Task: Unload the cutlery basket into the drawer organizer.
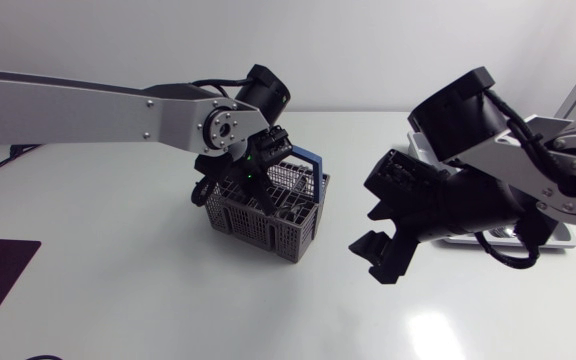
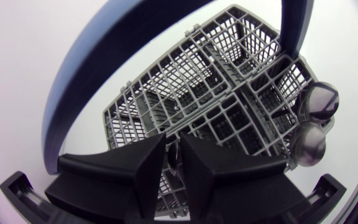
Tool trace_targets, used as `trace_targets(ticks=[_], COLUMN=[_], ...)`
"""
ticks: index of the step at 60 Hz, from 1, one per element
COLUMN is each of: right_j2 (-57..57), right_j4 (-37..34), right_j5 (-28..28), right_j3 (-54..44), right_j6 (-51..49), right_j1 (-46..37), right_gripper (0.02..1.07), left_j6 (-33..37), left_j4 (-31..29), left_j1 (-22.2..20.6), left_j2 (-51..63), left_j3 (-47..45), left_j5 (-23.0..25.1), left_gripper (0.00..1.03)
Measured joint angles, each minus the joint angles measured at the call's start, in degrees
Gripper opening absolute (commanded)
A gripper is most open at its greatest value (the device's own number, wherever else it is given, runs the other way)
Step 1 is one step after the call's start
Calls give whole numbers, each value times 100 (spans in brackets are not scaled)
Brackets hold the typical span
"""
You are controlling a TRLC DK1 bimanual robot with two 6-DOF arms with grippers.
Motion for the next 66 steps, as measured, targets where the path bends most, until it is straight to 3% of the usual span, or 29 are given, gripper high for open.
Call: trace_targets(ticks=[66], right_j2=[-85], right_j4=[17], right_j5=[-2], right_j3=[-151], right_j6=[0], right_j1=[50], right_gripper=[85], left_j6=[2], left_j4=[101], left_j1=[-13], left_j2=[-280], left_j3=[-431], left_j5=[-269], left_gripper=[17])
